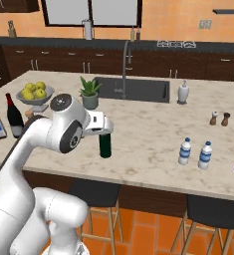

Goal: Move the plastic bottles in the middle to the plastics group, and the glass bottles in the middle to the glass group.

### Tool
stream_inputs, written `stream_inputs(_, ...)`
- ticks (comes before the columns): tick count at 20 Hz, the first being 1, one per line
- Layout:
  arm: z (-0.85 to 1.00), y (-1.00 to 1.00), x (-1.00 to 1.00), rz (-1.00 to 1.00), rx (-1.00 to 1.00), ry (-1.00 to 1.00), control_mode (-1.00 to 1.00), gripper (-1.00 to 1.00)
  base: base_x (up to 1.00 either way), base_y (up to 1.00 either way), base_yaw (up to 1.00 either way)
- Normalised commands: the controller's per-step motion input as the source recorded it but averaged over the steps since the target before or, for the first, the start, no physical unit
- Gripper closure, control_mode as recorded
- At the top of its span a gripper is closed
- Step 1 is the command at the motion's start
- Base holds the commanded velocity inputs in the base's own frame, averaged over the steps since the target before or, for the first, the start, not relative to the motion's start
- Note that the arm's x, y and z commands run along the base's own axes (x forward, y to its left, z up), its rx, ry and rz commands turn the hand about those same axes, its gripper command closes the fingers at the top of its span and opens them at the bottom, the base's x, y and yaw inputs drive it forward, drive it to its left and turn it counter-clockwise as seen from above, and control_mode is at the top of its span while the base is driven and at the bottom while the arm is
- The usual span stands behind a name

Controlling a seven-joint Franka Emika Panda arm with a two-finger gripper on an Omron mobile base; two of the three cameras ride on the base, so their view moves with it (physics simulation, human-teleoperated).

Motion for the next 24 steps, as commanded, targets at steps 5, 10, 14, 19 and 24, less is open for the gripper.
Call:
stream_inputs(5, 0.0, 0.38, 0.06, 0.0, 0.01, -0.12, -1.0, -1.0, 0.0, 0.0, 0.0)
stream_inputs(10, 0.03, 0.14, 0.55, -0.05, 0.0, -0.01, -1.0, -1.0, 0.0, 0.0, 0.0)
stream_inputs(14, 0.39, 0.01, 0.34, -0.01, 0.0, 0.1, -1.0, -1.0, 0.0, 0.0, 0.0)
stream_inputs(19, 0.17, 0.0, 0.38, 0.0, 0.01, 0.14, -1.0, -1.0, 0.0, 0.0, 0.0)
stream_inputs(24, -0.16, 0.0, 0.48, 0.0, 0.04, 0.06, -1.0, -1.0, 0.0, 0.0, 0.0)
